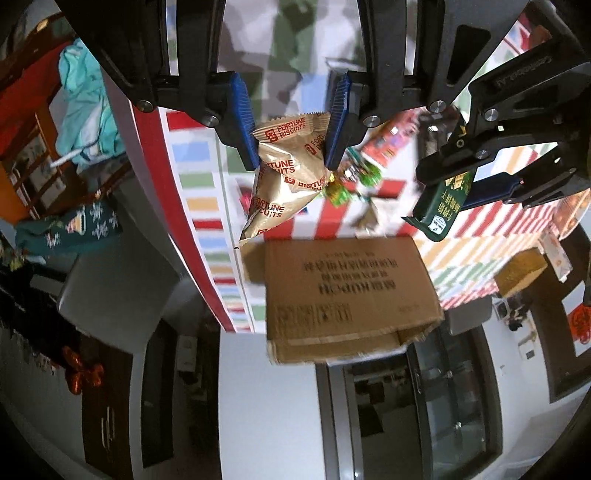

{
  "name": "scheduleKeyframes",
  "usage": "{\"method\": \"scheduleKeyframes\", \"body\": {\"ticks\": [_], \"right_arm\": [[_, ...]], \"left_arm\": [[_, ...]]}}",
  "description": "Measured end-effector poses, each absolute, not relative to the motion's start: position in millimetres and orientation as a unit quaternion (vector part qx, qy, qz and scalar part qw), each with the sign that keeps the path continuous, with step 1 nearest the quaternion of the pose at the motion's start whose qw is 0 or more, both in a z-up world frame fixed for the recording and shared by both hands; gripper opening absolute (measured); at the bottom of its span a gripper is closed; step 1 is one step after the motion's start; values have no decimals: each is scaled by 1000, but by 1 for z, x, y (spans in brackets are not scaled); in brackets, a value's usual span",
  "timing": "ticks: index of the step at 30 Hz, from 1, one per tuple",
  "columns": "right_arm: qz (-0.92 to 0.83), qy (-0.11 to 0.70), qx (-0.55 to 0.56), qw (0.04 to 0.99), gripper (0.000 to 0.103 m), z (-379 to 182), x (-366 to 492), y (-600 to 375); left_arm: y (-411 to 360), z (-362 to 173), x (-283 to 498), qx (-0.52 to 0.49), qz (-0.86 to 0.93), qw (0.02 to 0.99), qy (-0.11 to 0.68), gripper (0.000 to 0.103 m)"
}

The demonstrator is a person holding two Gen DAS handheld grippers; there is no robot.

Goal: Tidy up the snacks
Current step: 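Close the left tool on the green cracker packet while the right tool grasps the gold pastry bag, then carry both packets over the cardboard box and open both tools to drop them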

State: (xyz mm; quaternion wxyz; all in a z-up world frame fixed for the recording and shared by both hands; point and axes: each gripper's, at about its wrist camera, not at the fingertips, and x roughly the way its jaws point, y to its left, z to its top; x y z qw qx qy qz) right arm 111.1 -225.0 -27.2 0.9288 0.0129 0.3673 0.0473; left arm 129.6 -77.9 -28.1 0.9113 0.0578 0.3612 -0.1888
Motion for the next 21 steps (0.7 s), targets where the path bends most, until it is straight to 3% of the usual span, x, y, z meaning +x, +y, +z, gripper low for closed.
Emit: {"method": "scheduleKeyframes", "body": {"ticks": [21], "right_arm": [[60,276,-22,959,38,63,180,-185]], "left_arm": [[-41,40,202,34,-102,954,280,44]]}}
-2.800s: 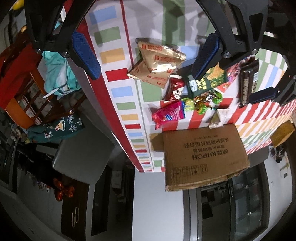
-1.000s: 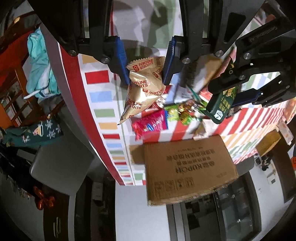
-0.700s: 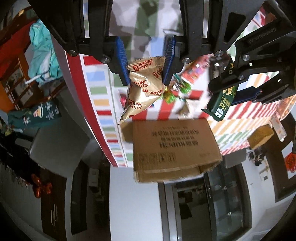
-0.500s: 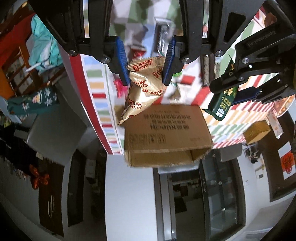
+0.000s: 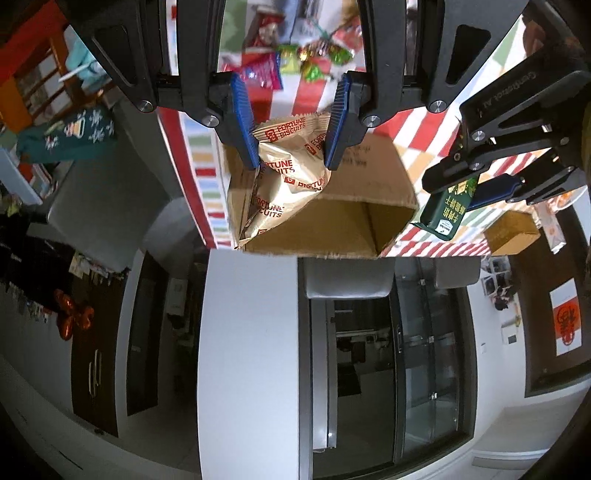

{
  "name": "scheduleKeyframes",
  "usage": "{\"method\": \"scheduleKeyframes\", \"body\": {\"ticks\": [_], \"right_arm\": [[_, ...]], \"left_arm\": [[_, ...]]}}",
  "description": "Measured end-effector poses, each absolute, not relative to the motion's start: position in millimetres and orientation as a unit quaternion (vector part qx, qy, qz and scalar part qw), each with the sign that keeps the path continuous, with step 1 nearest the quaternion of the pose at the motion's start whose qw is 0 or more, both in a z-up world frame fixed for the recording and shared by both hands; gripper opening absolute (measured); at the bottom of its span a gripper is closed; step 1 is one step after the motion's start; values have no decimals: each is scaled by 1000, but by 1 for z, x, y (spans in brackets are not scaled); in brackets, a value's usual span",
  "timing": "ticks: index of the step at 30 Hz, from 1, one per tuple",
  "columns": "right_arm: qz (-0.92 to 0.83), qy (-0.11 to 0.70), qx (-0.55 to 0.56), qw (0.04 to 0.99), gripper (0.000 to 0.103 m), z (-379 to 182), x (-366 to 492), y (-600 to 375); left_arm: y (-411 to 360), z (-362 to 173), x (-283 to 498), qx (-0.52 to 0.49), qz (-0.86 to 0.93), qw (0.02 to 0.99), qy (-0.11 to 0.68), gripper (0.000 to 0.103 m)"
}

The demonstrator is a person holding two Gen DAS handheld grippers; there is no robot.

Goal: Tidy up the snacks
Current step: 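Carry both packets over the cardboard box and open both tools to drop them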

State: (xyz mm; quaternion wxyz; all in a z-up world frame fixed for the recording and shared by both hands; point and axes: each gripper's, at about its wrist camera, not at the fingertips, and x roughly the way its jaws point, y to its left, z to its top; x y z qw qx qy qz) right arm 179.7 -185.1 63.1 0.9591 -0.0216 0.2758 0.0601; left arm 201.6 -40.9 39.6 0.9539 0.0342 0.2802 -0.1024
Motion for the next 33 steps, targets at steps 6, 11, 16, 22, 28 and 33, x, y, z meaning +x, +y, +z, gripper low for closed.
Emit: {"method": "scheduleKeyframes", "body": {"ticks": [6,11,16,22,28,33], "right_arm": [[56,282,-23,957,38,74,215,-182],[47,291,-33,955,38,79,242,-178],[45,310,-45,949,38,82,272,-172],[41,320,-58,945,38,79,296,-169],[33,322,-60,944,38,75,311,-174],[35,317,-55,946,42,72,320,-178]], "left_arm": [[-36,47,241,32,-93,952,291,44],[-31,49,272,29,-90,944,317,44],[-33,51,295,45,-83,939,331,44],[-41,50,317,76,-77,935,338,44],[-43,47,335,87,-79,930,347,44],[-46,47,338,92,-70,933,341,64]]}}
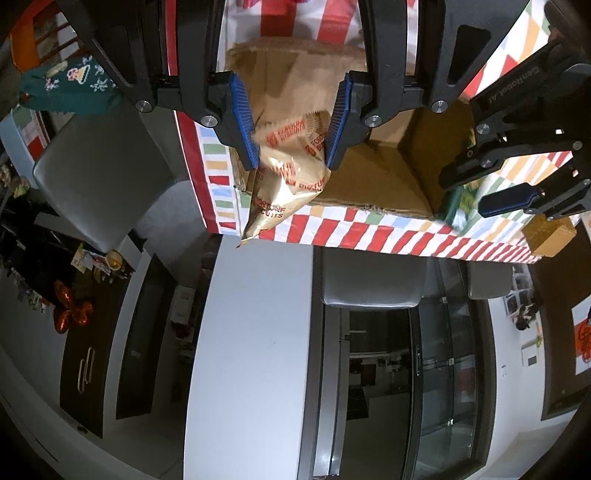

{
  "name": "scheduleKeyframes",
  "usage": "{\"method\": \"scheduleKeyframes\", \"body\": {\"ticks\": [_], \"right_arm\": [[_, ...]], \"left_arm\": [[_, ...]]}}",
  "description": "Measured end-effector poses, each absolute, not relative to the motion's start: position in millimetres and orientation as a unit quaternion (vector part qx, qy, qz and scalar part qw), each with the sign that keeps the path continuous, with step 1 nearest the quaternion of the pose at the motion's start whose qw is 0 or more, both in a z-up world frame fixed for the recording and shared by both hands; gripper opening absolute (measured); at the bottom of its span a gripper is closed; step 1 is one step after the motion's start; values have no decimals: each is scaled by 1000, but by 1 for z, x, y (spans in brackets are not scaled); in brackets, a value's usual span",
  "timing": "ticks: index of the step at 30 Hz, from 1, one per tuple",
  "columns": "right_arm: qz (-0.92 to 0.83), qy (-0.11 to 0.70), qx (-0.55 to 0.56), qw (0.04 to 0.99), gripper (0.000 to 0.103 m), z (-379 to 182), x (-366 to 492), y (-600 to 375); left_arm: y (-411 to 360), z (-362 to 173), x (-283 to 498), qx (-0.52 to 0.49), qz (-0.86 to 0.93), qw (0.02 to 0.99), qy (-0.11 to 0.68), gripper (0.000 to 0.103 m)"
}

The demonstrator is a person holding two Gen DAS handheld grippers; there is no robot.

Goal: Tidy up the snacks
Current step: 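Carry both packets over the cardboard box and open both tools to drop them, then move both tools back toward the remaining snacks on the table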

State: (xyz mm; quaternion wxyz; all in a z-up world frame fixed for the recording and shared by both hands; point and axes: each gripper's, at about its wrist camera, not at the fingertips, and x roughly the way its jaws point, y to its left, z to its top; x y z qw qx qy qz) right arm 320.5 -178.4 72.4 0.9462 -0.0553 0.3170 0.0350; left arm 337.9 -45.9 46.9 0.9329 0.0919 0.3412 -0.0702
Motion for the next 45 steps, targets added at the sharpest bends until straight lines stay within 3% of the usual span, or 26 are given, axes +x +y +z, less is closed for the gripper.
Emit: {"method": "scheduleKeyframes", "body": {"ticks": [1,3,7,9,17,30,45], "right_arm": [[35,315,-56,947,50,72,318,-179],[30,306,-67,949,63,73,313,-177],[23,292,-70,954,64,78,295,-177],[22,288,-62,955,70,81,283,-177],[29,268,-52,962,72,82,223,-176],[26,264,-84,961,72,50,133,-168],[37,349,-44,935,72,-18,101,-182]], "left_arm": [[-44,47,338,91,-67,934,339,70],[-40,51,332,83,-63,936,335,70],[-28,59,317,57,-61,938,335,76],[-22,65,300,42,-65,941,329,79],[-14,63,236,31,-71,945,318,84],[-19,11,161,29,-74,929,362,85],[-22,-57,126,18,-68,900,431,86]]}}
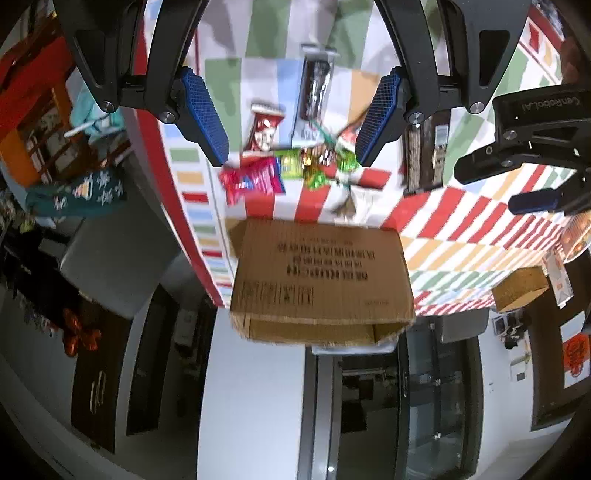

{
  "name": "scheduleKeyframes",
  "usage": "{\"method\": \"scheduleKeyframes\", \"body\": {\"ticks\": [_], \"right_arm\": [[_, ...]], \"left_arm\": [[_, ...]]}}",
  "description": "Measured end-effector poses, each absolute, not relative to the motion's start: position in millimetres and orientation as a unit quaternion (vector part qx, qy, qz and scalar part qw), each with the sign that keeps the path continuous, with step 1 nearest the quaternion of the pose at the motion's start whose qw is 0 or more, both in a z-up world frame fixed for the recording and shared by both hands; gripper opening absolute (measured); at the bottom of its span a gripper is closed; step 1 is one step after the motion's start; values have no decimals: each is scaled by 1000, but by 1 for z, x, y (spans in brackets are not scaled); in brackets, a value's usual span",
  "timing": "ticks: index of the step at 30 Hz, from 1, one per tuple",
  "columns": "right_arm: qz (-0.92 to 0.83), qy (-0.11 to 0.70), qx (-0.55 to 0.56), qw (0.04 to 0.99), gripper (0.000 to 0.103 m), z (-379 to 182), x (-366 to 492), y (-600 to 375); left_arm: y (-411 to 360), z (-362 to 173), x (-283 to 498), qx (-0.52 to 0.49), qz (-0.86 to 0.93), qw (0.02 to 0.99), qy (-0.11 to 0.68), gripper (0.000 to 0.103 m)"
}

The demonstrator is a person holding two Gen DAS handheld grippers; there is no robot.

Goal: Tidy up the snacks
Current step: 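Move both tools back toward the remaining snacks on the table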

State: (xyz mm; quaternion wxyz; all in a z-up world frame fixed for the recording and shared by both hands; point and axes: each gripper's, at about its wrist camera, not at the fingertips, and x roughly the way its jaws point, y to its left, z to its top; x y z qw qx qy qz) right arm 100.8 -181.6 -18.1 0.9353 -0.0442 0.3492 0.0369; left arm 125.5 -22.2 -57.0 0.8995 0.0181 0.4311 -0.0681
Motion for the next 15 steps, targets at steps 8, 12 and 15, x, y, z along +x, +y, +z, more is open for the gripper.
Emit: {"method": "scheduleKeyframes", "body": {"ticks": [8,12,15], "right_arm": [[40,394,-20,918,72,-52,102,-183],[42,419,-3,907,72,-68,110,-185],[45,438,13,898,72,-79,117,-186]], "left_arm": [[-24,-87,132,23,-58,887,457,86],[-23,-98,139,23,-54,883,465,86],[-24,-108,146,26,-55,879,474,86]]}}
